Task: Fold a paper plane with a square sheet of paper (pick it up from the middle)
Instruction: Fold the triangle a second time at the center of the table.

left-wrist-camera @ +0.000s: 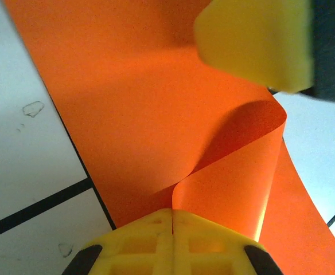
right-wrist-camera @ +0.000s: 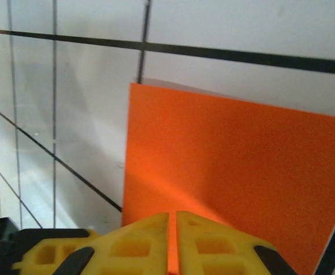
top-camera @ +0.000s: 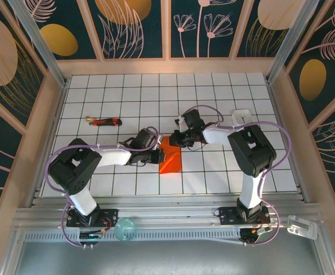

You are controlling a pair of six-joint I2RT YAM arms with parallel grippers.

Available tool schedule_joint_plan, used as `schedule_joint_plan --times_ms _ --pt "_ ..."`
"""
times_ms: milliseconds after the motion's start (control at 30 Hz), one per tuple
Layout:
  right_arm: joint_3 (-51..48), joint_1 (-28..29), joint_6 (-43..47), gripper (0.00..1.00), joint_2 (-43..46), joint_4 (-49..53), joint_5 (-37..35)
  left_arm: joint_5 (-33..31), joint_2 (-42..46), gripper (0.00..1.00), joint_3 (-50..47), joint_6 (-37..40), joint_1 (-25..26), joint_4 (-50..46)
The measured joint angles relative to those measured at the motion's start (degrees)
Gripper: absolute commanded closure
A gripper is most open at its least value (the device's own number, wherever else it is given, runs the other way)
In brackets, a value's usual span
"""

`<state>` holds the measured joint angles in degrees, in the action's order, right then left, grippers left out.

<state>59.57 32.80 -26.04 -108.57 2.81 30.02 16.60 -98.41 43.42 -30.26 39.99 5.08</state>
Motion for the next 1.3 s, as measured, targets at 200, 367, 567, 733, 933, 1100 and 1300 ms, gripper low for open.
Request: schedule_joint_plan --times_ms 200,367,567,733,933,1100,1300 --pt "-1.03 -0.17 0.22 0.90 -1.01 -0.04 -0.59 -0.83 1.36 1.00 0.26 0.00 0.22 -3.56" --pt "-1.25 -0.17 0.24 0.91 -1.01 -0.42 -0.59 -0.87 1.68 1.00 0.50 0.00 0.20 -5.05" --pt "-1.25 -0.17 0.26 0.91 -1.01 -0.44 -0.59 -1.11 1.60 1.00 1.16 0.02 0.22 -6.10" --pt "-1.40 -0.17 0.26 0.91 -1.01 -0.61 -0.57 -1.51 0.59 1.00 3.32 0.09 0.22 -7.28" --pt "-1.62 -0.17 0.26 0.91 -0.98 -1.05 -0.57 -1.70 -0.63 1.00 4.26 0.46 0.20 -7.96" --pt "-1.79 -0.20 0.26 0.91 -0.98 -1.29 -0.55 -1.70 -0.63 1.00 4.28 0.50 0.20 -7.98" --pt "-1.77 -0.20 0.28 0.91 -0.98 -1.29 -0.57 -1.66 -0.55 1.00 4.24 0.48 0.20 -7.98"
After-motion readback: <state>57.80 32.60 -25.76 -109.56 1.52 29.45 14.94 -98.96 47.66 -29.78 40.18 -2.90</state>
